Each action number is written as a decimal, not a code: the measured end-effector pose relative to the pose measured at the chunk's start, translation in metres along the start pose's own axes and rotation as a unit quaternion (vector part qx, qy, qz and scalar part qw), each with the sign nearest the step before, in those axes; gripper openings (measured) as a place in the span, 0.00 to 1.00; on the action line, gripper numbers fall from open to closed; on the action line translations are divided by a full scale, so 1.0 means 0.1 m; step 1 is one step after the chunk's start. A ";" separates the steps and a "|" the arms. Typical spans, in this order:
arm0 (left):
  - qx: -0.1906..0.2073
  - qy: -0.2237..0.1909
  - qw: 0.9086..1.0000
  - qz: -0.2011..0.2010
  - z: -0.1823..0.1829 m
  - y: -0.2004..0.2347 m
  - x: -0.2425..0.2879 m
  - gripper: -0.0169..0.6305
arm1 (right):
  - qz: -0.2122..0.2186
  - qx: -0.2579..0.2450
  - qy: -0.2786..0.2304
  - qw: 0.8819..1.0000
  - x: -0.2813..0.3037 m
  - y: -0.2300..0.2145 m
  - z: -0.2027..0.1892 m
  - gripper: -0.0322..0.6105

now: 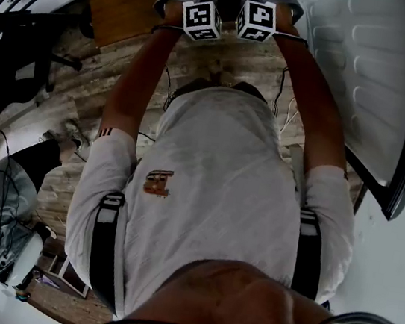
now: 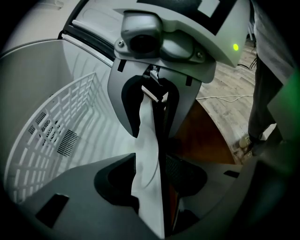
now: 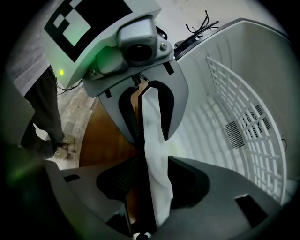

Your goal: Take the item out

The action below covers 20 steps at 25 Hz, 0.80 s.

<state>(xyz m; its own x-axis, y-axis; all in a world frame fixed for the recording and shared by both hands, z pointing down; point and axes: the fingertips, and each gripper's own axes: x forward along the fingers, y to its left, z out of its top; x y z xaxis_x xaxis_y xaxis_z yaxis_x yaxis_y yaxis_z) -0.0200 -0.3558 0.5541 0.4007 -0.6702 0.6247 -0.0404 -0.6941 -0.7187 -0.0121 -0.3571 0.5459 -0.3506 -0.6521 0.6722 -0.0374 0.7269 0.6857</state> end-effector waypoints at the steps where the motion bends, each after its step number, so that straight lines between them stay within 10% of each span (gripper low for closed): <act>1: 0.000 0.002 1.000 -0.004 -0.01 -0.01 0.02 0.34 | 0.005 0.000 0.002 1.000 0.01 0.01 -0.02 0.34; 20: 0.000 0.022 0.999 -0.032 -0.06 0.00 0.26 0.34 | 0.034 -0.015 0.008 0.999 0.22 -0.03 -0.06 0.34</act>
<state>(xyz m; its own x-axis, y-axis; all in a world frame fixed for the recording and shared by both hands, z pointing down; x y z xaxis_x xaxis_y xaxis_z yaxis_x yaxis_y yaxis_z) -0.0154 -0.3749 0.5721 0.3627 -0.6354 0.6817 -0.0168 -0.7358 -0.6770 -0.0143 -0.3744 0.5605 -0.3369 -0.6042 0.7221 0.0139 0.7636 0.6455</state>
